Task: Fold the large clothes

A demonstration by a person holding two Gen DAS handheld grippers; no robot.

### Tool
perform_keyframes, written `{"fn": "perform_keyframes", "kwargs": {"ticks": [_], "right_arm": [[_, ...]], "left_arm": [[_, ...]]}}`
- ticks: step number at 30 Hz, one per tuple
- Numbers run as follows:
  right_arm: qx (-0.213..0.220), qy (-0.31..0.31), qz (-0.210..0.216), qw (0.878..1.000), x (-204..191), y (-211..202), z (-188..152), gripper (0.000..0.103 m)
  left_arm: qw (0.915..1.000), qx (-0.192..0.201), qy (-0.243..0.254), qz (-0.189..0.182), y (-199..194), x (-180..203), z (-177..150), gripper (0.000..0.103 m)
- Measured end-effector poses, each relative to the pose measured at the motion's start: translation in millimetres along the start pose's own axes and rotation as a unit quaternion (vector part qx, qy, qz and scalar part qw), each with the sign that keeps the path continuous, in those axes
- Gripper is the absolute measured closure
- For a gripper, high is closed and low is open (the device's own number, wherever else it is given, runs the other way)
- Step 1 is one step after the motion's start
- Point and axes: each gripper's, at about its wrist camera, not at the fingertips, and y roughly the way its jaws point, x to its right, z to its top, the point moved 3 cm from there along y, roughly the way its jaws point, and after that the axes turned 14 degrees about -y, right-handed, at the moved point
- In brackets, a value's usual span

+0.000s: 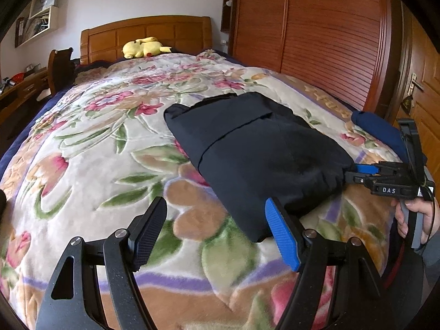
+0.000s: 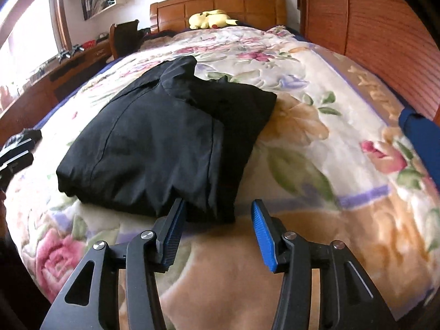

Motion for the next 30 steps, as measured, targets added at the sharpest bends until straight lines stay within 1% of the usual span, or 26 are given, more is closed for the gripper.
{"fn": "perform_keyframes", "kwargs": {"ticks": [4,6,8,11,16,22,27,30], "right_arm": [[0.005,0.008,0.011,1.000,5.0,13.6,-2.3,0.052],[0.005,0.014,0.019,1.000,6.7,22.1,-7.4,0.051],[0.006,0.015,0.025,1.000,7.4,28.4,-12.6,0.051],[0.008,0.015,0.030,0.999,6.9,34.6,-15.2,0.051],[0.010,0.003,0.045,0.999,1.5,40.3,-12.1,0.051],[0.007,0.014,0.069,0.998,6.4,46.1,-12.2,0.051],[0.006,0.007,0.062,0.998,4.5,47.1,-11.9,0.051],[0.001,0.009,0.066,0.998,4.0,49.8,-10.9,0.051]], "left_arm": [[0.9997,-0.006,0.020,0.015,12.4,2.7,9.0,0.028],[0.9995,-0.012,0.026,0.013,19.3,1.9,14.3,0.028],[0.9991,-0.016,0.032,0.022,29.6,0.6,23.3,0.028],[0.9990,-0.018,0.035,0.023,46.2,-2.0,39.8,0.028],[0.9992,-0.032,0.015,0.016,88.1,-13.3,70.1,0.028],[0.9983,-0.048,0.001,0.032,142.9,-32.8,100.1,0.028],[0.9980,-0.049,-0.019,0.035,183.4,-50.0,133.2,0.028],[0.9977,-0.050,-0.027,0.038,205.2,-57.9,148.6,0.028]]}}
